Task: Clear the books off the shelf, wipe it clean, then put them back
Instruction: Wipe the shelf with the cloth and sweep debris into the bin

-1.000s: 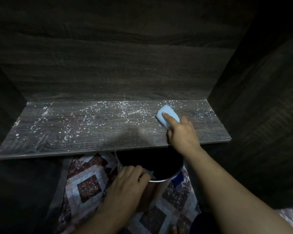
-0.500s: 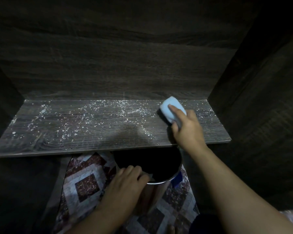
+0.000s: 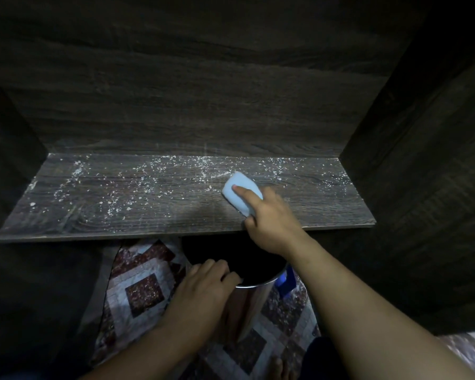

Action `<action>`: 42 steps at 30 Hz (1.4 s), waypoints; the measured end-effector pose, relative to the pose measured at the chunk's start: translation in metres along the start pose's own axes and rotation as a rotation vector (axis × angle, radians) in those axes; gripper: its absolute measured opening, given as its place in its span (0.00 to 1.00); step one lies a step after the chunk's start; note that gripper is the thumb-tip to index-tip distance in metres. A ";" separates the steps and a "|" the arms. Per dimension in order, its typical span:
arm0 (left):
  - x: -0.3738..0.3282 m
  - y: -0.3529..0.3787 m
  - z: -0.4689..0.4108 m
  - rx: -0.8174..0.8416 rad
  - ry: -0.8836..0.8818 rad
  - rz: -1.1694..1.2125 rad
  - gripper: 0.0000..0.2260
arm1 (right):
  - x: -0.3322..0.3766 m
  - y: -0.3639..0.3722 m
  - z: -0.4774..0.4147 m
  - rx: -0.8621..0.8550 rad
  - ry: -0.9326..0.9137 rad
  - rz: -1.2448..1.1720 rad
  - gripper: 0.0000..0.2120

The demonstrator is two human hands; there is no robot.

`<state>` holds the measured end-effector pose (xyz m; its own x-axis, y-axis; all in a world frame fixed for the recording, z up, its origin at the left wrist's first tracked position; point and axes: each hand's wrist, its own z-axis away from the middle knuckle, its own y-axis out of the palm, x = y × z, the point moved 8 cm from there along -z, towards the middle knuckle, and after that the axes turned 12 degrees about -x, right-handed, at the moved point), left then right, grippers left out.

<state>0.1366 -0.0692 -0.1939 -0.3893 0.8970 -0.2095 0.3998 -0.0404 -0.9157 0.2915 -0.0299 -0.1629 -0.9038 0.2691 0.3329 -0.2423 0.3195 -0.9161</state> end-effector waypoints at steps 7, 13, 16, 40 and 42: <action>0.008 -0.008 0.006 0.004 -0.032 0.022 0.15 | -0.013 -0.020 -0.016 -0.260 0.079 -0.066 0.33; 0.013 -0.015 0.012 -0.021 -0.020 0.062 0.17 | -0.021 0.002 -0.025 -0.159 0.104 0.049 0.34; 0.019 -0.015 0.015 -0.023 -0.034 0.066 0.17 | -0.005 0.011 -0.023 -0.072 0.033 0.002 0.34; 0.033 -0.003 0.023 0.029 -0.060 0.129 0.14 | -0.005 -0.016 -0.008 -0.087 0.109 -0.220 0.30; 0.033 -0.002 0.024 0.040 -0.056 0.130 0.13 | -0.003 -0.005 -0.004 -0.045 0.084 -0.160 0.31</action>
<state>0.1034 -0.0505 -0.2076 -0.3828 0.8571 -0.3447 0.4171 -0.1726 -0.8923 0.2967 -0.0286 -0.1579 -0.8217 0.2863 0.4927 -0.3626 0.4043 -0.8397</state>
